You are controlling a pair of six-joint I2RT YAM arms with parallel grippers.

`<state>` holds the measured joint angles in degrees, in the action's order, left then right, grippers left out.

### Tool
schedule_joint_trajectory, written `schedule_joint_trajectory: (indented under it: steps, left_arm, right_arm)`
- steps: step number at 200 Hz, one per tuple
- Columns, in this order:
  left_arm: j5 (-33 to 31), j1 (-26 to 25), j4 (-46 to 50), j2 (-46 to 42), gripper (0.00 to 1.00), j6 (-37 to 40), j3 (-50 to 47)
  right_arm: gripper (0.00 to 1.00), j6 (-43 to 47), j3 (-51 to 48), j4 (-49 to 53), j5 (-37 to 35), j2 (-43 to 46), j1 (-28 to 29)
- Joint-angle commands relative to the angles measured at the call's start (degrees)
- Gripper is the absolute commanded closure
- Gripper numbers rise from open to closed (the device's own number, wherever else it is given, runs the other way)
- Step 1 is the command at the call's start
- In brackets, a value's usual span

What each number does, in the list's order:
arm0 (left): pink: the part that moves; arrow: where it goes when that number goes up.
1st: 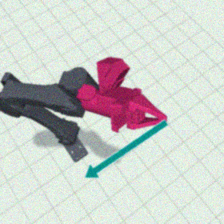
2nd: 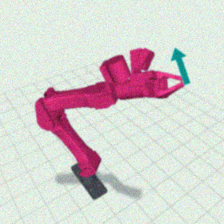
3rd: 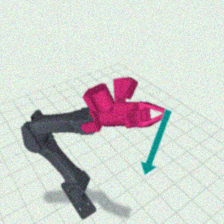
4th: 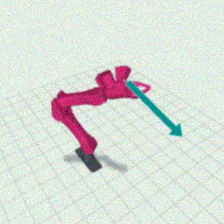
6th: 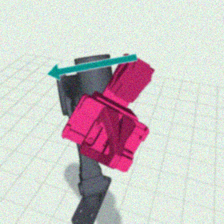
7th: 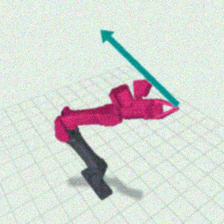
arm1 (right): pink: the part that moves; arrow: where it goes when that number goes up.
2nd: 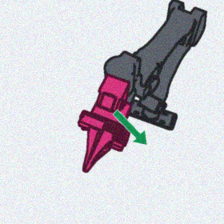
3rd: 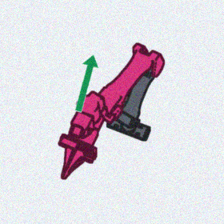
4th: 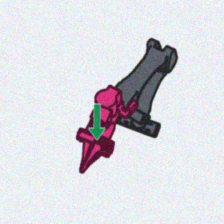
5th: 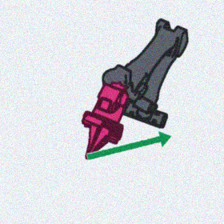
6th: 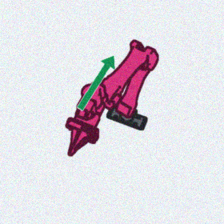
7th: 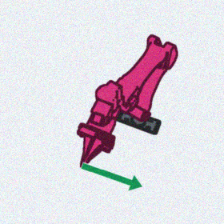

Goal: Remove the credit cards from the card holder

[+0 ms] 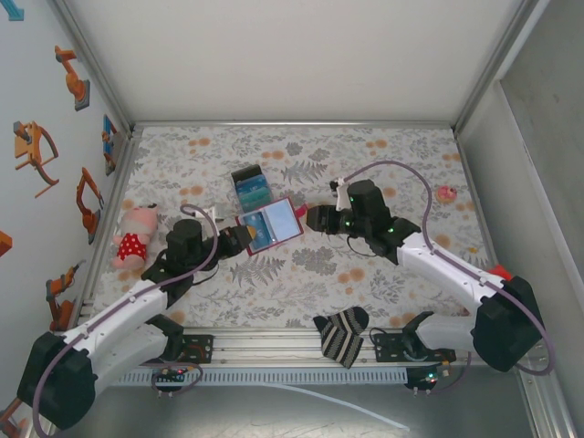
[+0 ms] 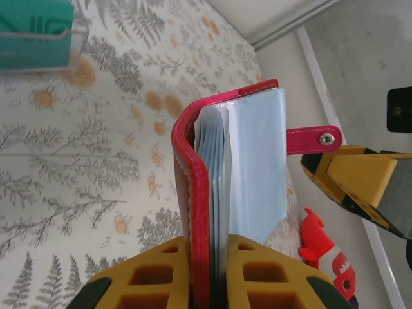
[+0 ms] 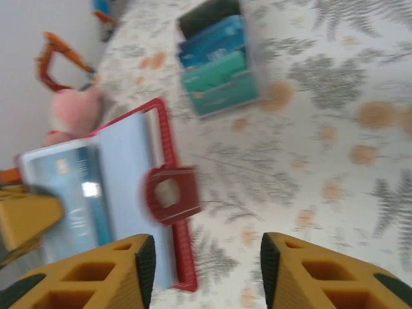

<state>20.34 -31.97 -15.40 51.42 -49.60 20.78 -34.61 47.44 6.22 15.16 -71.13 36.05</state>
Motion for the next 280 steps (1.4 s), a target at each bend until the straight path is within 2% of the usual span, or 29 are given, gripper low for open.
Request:
schedule_joint_trajectory:
  steps: [1, 29, 67, 97, 117, 143, 177, 237, 257, 280]
  left_arm:
    - [-0.21, -0.72, 0.3, 0.0, 1.0, -2.43, -2.46]
    - [-1.03, -0.73, 1.09, -0.54, 1.0, -3.66, -4.57]
    - [-2.17, -0.69, 2.77, 0.12, 1.0, -3.3, -5.08]
    - [-1.81, -0.77, -0.67, 4.19, 1.0, -3.37, -5.26]
    - [-0.85, -0.82, -4.17, 8.81, 1.0, -3.73, -4.91]
    - [0.69, -1.04, -10.27, 14.92, 1.0, -4.87, -5.04]
    - [1.59, -1.66, -13.65, 20.14, 1.0, -5.85, -5.16]
    - [0.86, -1.43, -13.08, 22.97, 1.0, -4.58, -4.82]
    - [0.67, -1.1, -12.44, 23.71, 0.95, -3.88, -4.52]
    - [0.25, -0.56, -10.16, 23.82, 0.82, -2.31, -3.99]
  right_arm:
    - [0.48, 2.83, 1.06, 8.62, -12.61, -0.38, -0.35]
    - [0.43, 4.07, 1.6, 13.76, -20.34, 0.3, -0.79]
    - [0.44, 4.81, 2.78, 16.36, -23.39, 3.04, -1.07]
    - [0.53, 5.69, 3.1, 13.78, -14.95, 4.95, -0.61]
    - [0.54, 5.26, 2.88, 10.83, -11.45, 4.18, 1.8]
    - [0.55, 4.39, 4.75, 7.04, -5.46, -2.02, 5.65]
    - [0.6, 1.91, 6.85, 1.88, 3.65, -11.88, 6.94]
    - [0.63, 1.63, 11.36, 3.33, 6.57, -23.97, 7.98]
    - [0.65, 1.74, 11.88, 3.93, 6.16, -26.41, 7.98]
    - [0.68, 1.43, 12.6, 4.63, 5.54, -29.4, 7.76]
